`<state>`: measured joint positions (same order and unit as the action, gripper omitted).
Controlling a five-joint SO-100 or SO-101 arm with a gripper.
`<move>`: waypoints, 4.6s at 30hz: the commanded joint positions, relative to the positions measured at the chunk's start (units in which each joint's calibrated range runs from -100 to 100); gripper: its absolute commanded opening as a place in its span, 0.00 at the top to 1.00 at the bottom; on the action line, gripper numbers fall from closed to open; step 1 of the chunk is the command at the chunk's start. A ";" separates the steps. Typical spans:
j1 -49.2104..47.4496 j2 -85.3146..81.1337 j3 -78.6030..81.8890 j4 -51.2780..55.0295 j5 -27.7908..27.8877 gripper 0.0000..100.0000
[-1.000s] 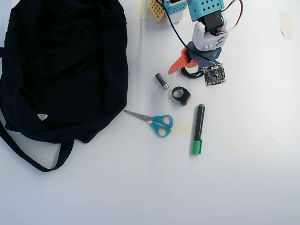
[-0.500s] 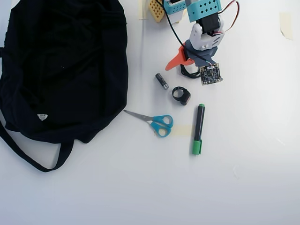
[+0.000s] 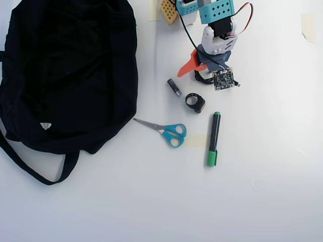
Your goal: Put the cable into the black bag
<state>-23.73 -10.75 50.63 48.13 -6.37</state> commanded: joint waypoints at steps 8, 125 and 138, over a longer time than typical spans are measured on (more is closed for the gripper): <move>0.40 -1.28 2.02 -0.67 -0.23 0.55; 0.32 -13.98 1.48 2.86 -0.29 0.98; 0.92 -25.27 0.58 5.53 1.13 0.98</move>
<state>-23.51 -31.01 52.99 52.43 -6.62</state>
